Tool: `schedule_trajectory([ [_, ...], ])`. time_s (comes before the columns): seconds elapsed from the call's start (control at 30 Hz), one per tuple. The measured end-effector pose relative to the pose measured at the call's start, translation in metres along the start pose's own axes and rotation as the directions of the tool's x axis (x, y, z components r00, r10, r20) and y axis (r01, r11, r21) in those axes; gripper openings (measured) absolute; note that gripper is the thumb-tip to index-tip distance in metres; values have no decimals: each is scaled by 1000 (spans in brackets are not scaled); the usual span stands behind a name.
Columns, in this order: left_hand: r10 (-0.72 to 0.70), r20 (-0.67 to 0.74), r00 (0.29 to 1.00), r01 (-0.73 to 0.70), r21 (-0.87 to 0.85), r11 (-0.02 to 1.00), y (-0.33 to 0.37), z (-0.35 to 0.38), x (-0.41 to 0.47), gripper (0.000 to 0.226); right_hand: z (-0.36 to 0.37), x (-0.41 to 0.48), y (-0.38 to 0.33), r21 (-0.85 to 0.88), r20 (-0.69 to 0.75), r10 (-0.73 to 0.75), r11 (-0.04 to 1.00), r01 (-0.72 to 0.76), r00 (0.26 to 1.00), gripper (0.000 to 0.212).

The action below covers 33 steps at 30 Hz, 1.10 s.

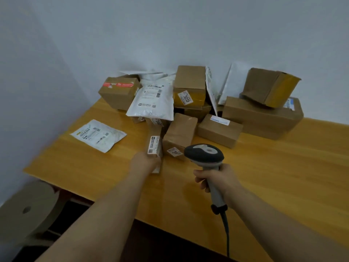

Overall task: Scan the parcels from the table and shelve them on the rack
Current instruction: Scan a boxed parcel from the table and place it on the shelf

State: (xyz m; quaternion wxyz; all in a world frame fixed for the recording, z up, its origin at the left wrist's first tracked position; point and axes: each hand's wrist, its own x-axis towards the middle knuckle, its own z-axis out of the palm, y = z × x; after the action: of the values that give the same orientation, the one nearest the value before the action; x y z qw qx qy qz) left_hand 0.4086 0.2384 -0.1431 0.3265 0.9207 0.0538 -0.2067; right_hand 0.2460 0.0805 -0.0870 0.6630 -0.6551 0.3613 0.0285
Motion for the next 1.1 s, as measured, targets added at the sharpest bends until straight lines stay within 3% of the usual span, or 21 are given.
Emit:
schedule_trajectory([
  [0.1, -88, 147, 985, 136, -359, 923, -9, -17, -21, 47, 6, -10, -2, 8, -5, 14, 1000, -13, 1000, 16],
  [0.2, -29, 370, 929, 251, -568, 784, -19, -41, -52, 49, 20, -31, -12, 58, -12, 5, 998, -4, 1000, 16],
  [0.27, 61, 463, 884, 270, -614, 742, -24, -60, -75, 48, 31, -50, -19, 107, -26, -14, 994, 17, 1000, 17],
  [0.4, 258, 573, 778, 182, -598, 781, -36, -94, -122, 43, 52, -98, -29, 251, -67, -61, 965, 76, 996, 28],
  [0.6, 475, 583, 659, 91, -688, 720, -59, -141, -188, 56, 77, -181, -31, 340, -58, -155, 926, 165, 986, 40],
  [0.77, 533, 566, 628, -19, -674, 738, -75, -175, -232, 62, 88, -239, -33, 352, -98, -246, 898, 265, 964, 43],
  [0.83, 548, 530, 647, 22, -731, 682, -78, -195, -238, 62, 80, -253, -38, 299, -88, -284, 907, 297, 955, 41],
  [0.93, 564, 377, 735, -30, -812, 582, -81, -234, -248, 35, 67, -275, -51, 231, -73, -343, 907, 351, 936, 39],
  [1.0, 558, 294, 776, -121, -798, 590, -79, -257, -259, 17, 63, -286, -60, 221, -54, -385, 895, 387, 921, 40],
  [1.1, 539, 241, 807, -214, -731, 647, -73, -280, -275, 30, 63, -302, -70, 207, 11, -453, 873, 441, 892, 45],
])
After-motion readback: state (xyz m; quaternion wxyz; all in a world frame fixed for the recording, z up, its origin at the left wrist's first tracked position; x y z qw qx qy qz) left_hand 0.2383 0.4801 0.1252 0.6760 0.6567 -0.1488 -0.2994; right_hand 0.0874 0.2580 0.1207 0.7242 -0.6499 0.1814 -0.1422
